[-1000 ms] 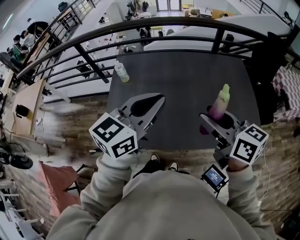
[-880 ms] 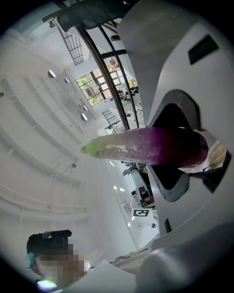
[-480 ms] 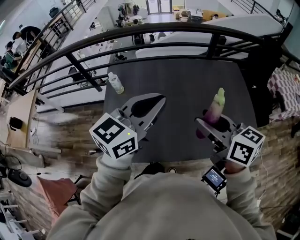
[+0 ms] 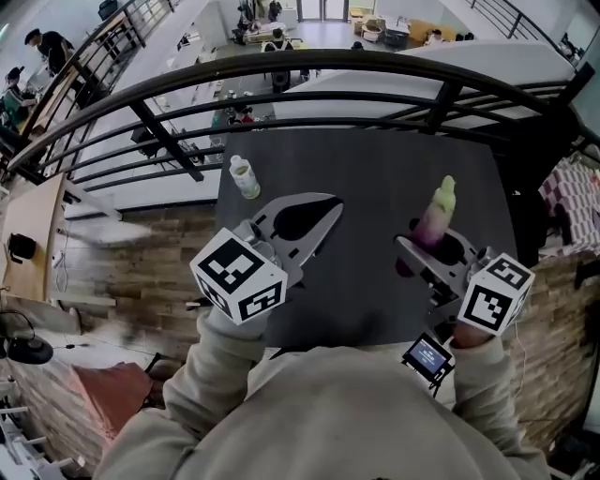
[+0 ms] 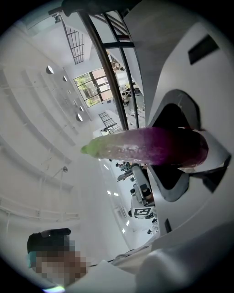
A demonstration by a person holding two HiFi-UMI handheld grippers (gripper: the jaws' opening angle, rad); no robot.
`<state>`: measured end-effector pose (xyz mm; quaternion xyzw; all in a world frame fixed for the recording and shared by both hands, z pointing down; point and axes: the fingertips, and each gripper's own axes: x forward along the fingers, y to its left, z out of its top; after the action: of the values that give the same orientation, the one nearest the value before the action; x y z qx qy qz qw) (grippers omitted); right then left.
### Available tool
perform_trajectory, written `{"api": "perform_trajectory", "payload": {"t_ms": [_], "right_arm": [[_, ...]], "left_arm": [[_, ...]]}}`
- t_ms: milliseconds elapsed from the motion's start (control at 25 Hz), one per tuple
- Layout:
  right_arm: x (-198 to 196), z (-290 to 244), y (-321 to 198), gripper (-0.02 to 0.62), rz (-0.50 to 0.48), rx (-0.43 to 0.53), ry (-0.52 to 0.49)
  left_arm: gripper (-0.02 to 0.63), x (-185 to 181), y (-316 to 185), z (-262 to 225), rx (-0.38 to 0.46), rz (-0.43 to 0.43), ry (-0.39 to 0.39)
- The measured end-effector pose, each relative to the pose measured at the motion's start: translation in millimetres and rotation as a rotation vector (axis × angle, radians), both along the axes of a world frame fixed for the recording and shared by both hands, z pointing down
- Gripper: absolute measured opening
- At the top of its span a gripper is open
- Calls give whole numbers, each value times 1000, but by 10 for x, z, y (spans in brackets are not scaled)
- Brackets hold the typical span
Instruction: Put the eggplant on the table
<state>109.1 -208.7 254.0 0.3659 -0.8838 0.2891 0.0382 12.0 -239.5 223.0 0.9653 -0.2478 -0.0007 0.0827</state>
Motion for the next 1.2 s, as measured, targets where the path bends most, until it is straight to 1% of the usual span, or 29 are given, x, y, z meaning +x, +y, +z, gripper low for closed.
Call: {"api": "perform_trajectory", "payload": {"t_ms": [120, 280, 400, 520, 640, 760, 1000, 1200], "right_arm": [[32, -10, -125, 219, 21, -11, 11], [139, 2, -260, 218, 31, -24, 39], [253, 37, -325, 219, 9, -38, 55], [330, 53, -373, 219, -8, -59, 36], [302, 89, -479, 218, -26, -64, 41], [236, 165, -646, 219, -43, -58, 37], [308, 112, -663, 219, -70, -46, 26], [308, 225, -769, 219, -82, -58, 12]], "left_arm": [[2, 34, -99, 52, -11, 18, -8], [2, 63, -225, 122, -36, 16, 0], [2, 124, -301, 139, -50, 4, 4], [2, 147, -364, 73, -53, -19, 6], [2, 98, -424, 63, -54, -29, -2], [2, 51, -532, 176, -64, -40, -12], [2, 282, -503, 176, -68, -25, -15], [2, 292, -604, 265, -77, -35, -22]]}}
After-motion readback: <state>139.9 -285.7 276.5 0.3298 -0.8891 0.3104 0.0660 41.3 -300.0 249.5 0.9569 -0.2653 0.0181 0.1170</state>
